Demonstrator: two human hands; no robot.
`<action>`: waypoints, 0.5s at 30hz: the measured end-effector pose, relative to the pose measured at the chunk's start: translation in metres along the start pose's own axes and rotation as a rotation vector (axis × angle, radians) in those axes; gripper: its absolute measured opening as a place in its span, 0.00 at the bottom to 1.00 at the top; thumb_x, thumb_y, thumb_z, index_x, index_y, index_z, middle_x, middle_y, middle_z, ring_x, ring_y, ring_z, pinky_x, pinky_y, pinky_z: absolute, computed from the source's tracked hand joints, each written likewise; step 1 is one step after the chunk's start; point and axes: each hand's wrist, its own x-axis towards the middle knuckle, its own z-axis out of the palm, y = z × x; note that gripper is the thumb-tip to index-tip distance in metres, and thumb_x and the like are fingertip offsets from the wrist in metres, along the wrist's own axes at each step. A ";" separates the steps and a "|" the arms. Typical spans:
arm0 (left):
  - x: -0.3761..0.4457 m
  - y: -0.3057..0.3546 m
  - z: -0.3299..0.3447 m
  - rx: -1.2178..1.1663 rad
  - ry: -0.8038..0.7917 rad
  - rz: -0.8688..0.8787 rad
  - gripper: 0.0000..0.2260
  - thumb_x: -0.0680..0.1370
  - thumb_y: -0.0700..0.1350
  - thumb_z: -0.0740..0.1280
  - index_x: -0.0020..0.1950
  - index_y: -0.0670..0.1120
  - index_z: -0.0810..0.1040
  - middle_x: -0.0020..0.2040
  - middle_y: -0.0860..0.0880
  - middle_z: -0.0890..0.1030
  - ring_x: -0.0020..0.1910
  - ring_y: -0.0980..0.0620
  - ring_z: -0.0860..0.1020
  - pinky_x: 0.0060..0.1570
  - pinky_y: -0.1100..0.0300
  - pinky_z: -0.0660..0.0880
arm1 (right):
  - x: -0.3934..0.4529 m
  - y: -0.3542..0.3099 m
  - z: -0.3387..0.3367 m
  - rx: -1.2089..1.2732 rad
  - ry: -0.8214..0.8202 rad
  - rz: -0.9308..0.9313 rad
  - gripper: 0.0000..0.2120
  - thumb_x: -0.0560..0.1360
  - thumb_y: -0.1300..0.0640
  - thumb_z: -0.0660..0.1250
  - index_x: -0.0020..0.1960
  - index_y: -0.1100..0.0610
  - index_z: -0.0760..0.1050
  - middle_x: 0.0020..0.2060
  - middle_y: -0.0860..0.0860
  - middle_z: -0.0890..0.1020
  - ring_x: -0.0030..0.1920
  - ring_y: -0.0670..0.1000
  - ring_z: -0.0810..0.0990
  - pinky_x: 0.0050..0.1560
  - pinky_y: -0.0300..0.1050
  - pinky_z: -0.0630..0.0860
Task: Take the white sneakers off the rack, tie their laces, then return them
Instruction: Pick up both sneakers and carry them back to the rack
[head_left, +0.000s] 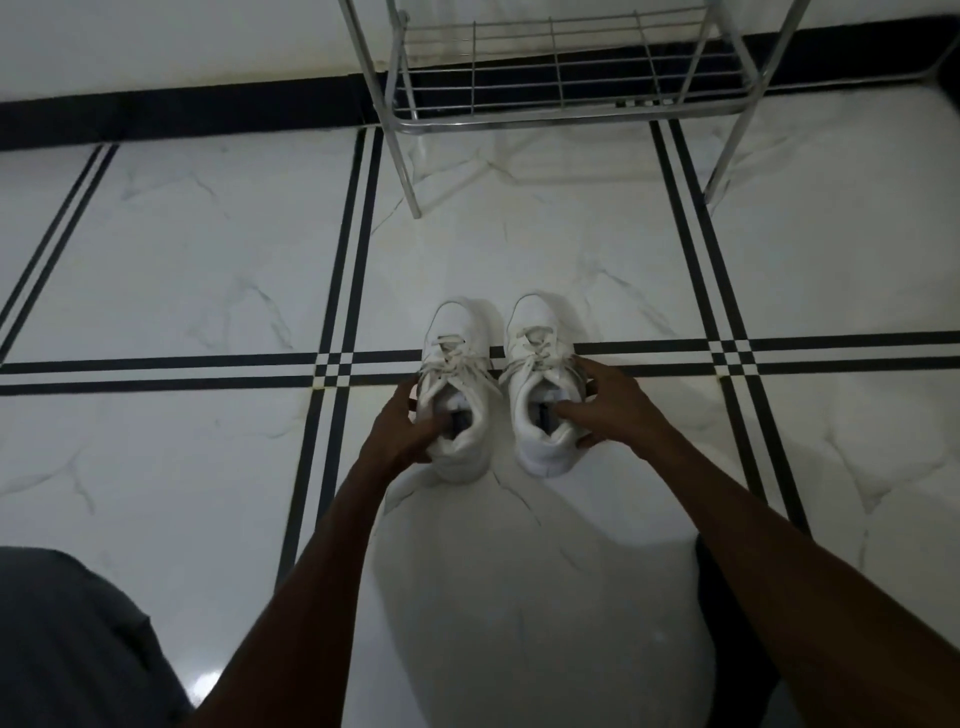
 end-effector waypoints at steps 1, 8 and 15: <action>-0.001 0.002 0.001 -0.015 -0.005 -0.021 0.37 0.69 0.54 0.76 0.76 0.59 0.67 0.60 0.46 0.78 0.57 0.43 0.81 0.44 0.44 0.86 | 0.002 0.001 0.003 -0.007 0.016 -0.006 0.42 0.63 0.48 0.79 0.75 0.49 0.69 0.64 0.54 0.80 0.58 0.55 0.82 0.44 0.58 0.86; 0.002 0.012 0.020 -0.047 0.056 -0.010 0.33 0.77 0.46 0.74 0.80 0.54 0.65 0.62 0.41 0.78 0.54 0.42 0.83 0.38 0.44 0.86 | 0.003 0.001 0.008 0.000 0.091 -0.060 0.29 0.65 0.55 0.77 0.65 0.51 0.78 0.50 0.54 0.85 0.46 0.52 0.85 0.34 0.55 0.85; 0.006 0.034 0.046 0.000 0.175 0.113 0.34 0.72 0.61 0.69 0.78 0.58 0.68 0.62 0.45 0.81 0.51 0.47 0.85 0.38 0.45 0.86 | 0.012 -0.001 -0.031 -0.024 0.104 -0.140 0.29 0.66 0.55 0.75 0.66 0.44 0.77 0.45 0.51 0.86 0.43 0.51 0.86 0.35 0.56 0.85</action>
